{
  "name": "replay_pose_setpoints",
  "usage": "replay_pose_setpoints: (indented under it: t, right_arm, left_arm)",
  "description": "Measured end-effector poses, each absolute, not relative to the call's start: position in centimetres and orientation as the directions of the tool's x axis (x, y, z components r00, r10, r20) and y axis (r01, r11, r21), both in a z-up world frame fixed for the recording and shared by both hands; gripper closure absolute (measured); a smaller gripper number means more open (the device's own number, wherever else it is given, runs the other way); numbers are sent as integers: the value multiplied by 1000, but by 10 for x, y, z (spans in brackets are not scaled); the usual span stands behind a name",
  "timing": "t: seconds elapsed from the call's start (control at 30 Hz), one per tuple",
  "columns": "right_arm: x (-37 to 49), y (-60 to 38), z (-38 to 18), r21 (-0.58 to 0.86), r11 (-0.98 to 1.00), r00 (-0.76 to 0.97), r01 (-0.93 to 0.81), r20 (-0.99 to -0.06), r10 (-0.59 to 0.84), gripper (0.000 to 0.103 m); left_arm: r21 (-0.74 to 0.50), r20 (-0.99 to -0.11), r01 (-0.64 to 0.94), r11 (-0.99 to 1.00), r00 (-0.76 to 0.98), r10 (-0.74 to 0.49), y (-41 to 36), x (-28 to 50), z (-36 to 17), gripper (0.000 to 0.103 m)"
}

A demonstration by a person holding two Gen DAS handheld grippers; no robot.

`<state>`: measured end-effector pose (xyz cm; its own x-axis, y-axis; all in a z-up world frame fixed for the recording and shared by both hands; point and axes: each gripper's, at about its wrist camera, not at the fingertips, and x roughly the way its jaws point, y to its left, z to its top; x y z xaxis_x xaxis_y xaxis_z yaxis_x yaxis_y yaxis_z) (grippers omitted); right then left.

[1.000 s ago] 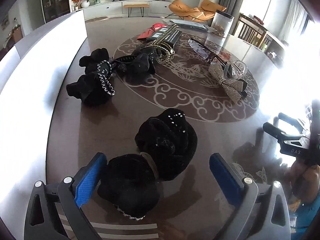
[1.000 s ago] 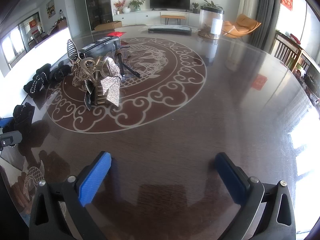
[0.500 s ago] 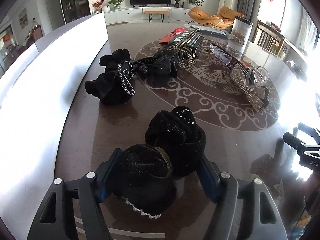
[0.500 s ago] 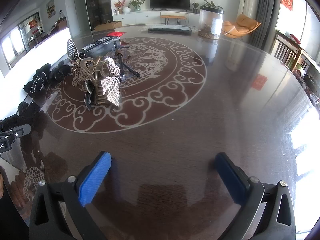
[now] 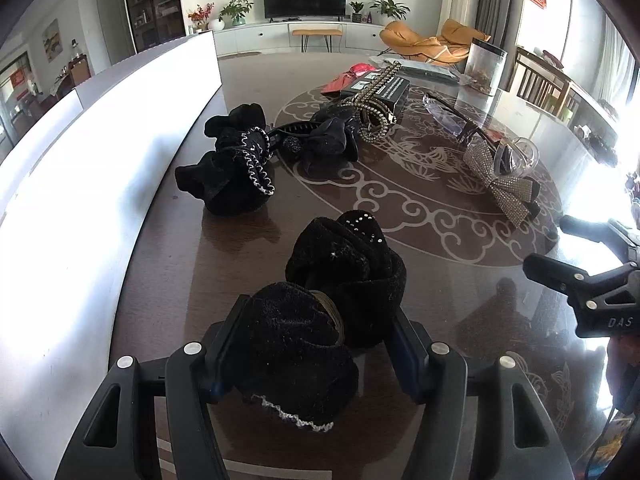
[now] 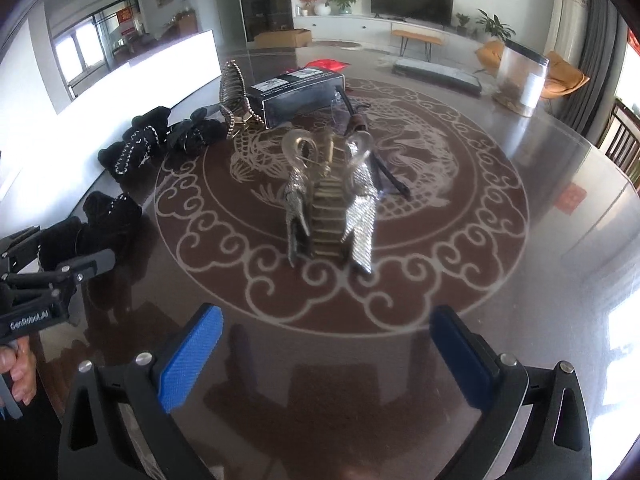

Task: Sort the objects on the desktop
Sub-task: 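Grasp the rhinestone claw hair clip with the right gripper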

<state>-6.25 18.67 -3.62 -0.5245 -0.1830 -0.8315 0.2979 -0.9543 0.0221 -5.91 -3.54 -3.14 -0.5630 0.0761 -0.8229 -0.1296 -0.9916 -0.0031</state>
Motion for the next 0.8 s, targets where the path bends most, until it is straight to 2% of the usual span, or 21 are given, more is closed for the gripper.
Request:
replay_pose_setpoints:
  t: [0.1,0.8]
  right_arm:
    - [-74,176,-42,-13,-954,-528,300,-835,-154,0]
    - [-120,159,-45,-11,-953,-555,304,-815,-167,0]
  left_arm:
    - [-3,-823,-129,-992,-563,76,-36,-59,-31,40]
    - [-3,-822,-130,-992,-564,76,-36,-59,-32,39]
